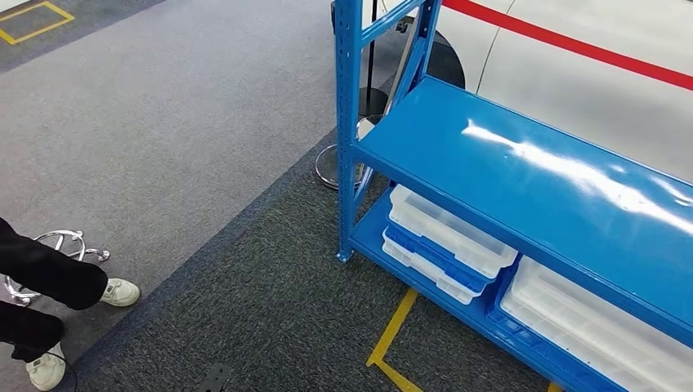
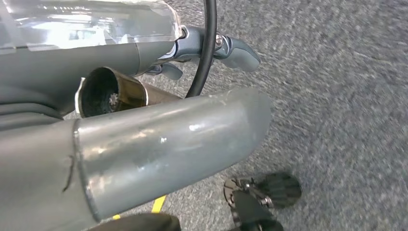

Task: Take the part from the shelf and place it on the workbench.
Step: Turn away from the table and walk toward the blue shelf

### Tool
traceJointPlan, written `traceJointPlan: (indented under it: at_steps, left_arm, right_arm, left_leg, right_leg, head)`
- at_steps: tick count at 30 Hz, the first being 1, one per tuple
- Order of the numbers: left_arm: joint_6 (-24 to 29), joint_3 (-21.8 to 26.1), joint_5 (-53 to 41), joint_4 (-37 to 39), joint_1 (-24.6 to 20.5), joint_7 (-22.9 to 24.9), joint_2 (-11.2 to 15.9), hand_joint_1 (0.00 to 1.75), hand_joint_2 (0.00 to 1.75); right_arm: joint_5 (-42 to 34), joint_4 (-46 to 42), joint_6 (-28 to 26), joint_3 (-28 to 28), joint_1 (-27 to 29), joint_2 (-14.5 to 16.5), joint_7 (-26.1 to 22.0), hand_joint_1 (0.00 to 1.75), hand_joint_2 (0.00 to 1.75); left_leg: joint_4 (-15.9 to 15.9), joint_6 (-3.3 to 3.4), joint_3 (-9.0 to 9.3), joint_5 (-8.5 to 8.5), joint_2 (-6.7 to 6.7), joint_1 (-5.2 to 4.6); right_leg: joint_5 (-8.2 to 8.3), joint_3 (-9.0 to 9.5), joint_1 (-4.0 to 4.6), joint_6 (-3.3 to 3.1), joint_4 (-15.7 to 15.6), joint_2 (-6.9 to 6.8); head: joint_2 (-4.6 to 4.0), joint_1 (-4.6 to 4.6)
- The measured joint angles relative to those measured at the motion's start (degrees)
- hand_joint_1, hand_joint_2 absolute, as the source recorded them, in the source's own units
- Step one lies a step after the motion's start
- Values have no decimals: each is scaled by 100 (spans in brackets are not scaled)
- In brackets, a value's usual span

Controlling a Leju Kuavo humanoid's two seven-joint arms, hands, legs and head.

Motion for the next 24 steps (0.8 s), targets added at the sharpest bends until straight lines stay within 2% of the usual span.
traceJointPlan:
  at_steps: [2, 3, 4, 5, 6, 7, 8, 9, 10, 12, 13, 14, 15, 16, 17, 18, 19, 20, 21, 22, 23, 24]
  left_arm:
    - [4, 2, 0, 0, -5, 0, 1, 0, 0]
    - [7, 3, 0, 1, 3, 0, 2, 0, 0]
    - [9, 4, 1, 1, 15, 1, 1, 0, 0]
    - [10, 4, 1, 1, 27, 2, 1, 0, 0]
    - [14, 4, 2, 1, 41, 3, 1, 0, 0]
    - [17, 5, 2, 1, 50, 3, 1, 0, 0]
    - [20, 5, 2, 1, 55, 3, 2, 0, 0]
    - [22, 7, 2, 1, 58, 2, 2, 0, 0]
    - [23, 11, 3, 2, 62, 2, 4, 0, 0]
    - [26, 25, 7, 4, 61, 1, 7, 0, 0]
    - [27, 32, 9, 5, 61, 1, 8, 0, 0]
    - [27, 36, 10, 5, 56, 1, 5, 0, 0]
    - [27, 37, 11, 5, 52, -1, -2, 0, 0]
    - [28, 38, 11, 5, 52, -3, -8, 0, 0]
    - [31, 40, 11, 5, 56, -6, -12, 0, 0]
    - [33, 42, 12, 6, 64, -8, -12, 0, 0]
    - [34, 44, 13, 7, 77, -9, -9, 0, 0]
    - [34, 45, 13, 7, 88, -8, -7, 0, 0]
    - [34, 46, 13, 8, 94, -8, -6, 0, 0]
    - [33, 46, 13, 8, 93, -8, -7, 0, 0]
    - [33, 46, 13, 8, 90, -8, -9, 0, 0]
    - [33, 46, 13, 8, 85, -8, -10, 0, 0]
  right_arm:
    - [0, 0, 1, 0, -9, 4, 1, 0, 0]
    - [0, 0, 3, 0, -20, 7, 1, 0, 0]
    - [0, 0, 4, 0, -28, 7, 1, 0, 0]
    - [0, 0, 5, 0, -29, 7, 1, 0, 0]
    - [2, 1, 7, 0, -22, 7, 1, 0, 0]
    - [4, 1, 8, 0, -15, 7, 1, 0, 0]
    - [10, 1, 8, 0, -9, 8, 1, 0, 0]
    - [16, 1, 9, 0, -8, 9, 1, 0, 0]
    - [22, 1, 9, 0, -16, 10, 1, 0, 0]
    - [32, 1, 10, 0, -29, 13, 1, 0, 0]
    - [35, 1, 11, 0, -29, 14, 1, 0, 0]
    - [38, 1, 10, 0, -18, 12, 2, 0, 0]
    - [39, 1, 10, 0, -5, 9, 2, 0, 0]
    - [40, 1, 10, 0, 2, 8, 2, 0, 0]
    - [40, 2, 12, 0, -2, 8, 2, 0, 0]
    - [41, 2, 14, 0, -13, 9, 2, 0, 0]
    - [42, 3, 16, 0, -25, 11, 3, 0, 0]
    - [42, 3, 18, 0, -32, 12, 3, 0, 0]
    - [42, 3, 17, 0, -28, 11, 3, 0, 0]
    - [42, 3, 17, 0, -20, 11, 3, 0, 0]
    - [42, 3, 17, 0, -13, 11, 3, 0, 0]
    - [42, 2, 17, 0, -11, 11, 3, 0, 0]
  left_leg:
    - [350, -57, -131, -255, -296, 30]
    - [701, -78, -288, -454, -473, 46]
    - [1093, -90, -474, -637, -561, 50]
    - [1416, -102, -635, -742, -594, 54]
    - [1576, -107, -725, -738, -609, 56]
    - [1503, -105, -707, -611, -620, 58]
    - [1226, -95, -590, -403, -652, 61]
    - [834, -78, -421, -189, -753, 68]
    - [464, -60, -266, -45, -893, 77]
    - [84, -23, -118, 44, -1094, 78]
    - [55, 1, -108, 35, -1094, 65]
    - [45, 36, -104, 56, -1035, 61]
    - [16, 81, -94, 86, -962, 65]
    - [-18, 131, -86, 119, -883, 75]
    - [-51, 174, -86, 148, -796, 85]
    - [-67, 202, -90, 161, -703, 79]
    - [-71, 218, -98, 163, -620, 67]
    - [-68, 222, -106, 160, -533, 55]
    - [-65, 222, -110, 155, -450, 47]
    - [-63, 217, -111, 149, -373, 45]
    - [-60, 206, -106, 140, -296, 43]
    - [-54, 190, -95, 126, -223, 43]
  right_leg:
    - [42, 26, -41, -75, -48, 115]
    - [56, 19, -46, -100, -55, 178]
    - [64, 4, -45, -115, -49, 248]
    - [70, -10, -43, -120, -39, 325]
    - [71, -22, -41, -120, -25, 405]
    - [71, -30, -41, -117, -5, 487]
    - [69, -35, -42, -111, 15, 569]
    - [67, -42, -47, -98, 33, 643]
    - [64, -57, -43, -71, 59, 713]
    - [77, -101, -43, 8, 77, 836]
    - [95, -122, -47, 57, 70, 898]
    - [122, -144, -56, 103, 47, 961]
    - [124, -165, -63, 138, 53, 948]
    - [66, -217, -60, 161, 132, 835]
    - [-59, -319, -52, 179, 323, 667]
    - [-246, -462, -49, 190, 637, 463]
    - [-442, -636, -46, 206, 1003, 317]
    - [-593, -795, -51, 224, 1359, 250]
    - [-655, -886, -57, 237, 1582, 220]
    - [-609, -870, -62, 243, 1595, 203]
    - [-470, -736, -65, 242, 1384, 168]
    - [-280, -503, -62, 230, 986, 86]
  head:
    - [0, -3]
    - [0, -5]
    - [0, -7]
    - [0, -7]
    - [0, -7]
    - [0, -7]
    - [0, -7]
    - [0, -7]
    - [0, -6]
    - [0, -4]
    - [0, -5]
    - [0, -4]
    - [0, -4]
    - [0, 7]
    - [0, 19]
    - [0, 28]
    - [0, 39]
    - [0, 38]
    - [0, 39]
    - [0, 39]
    - [0, 40]
    - [0, 40]
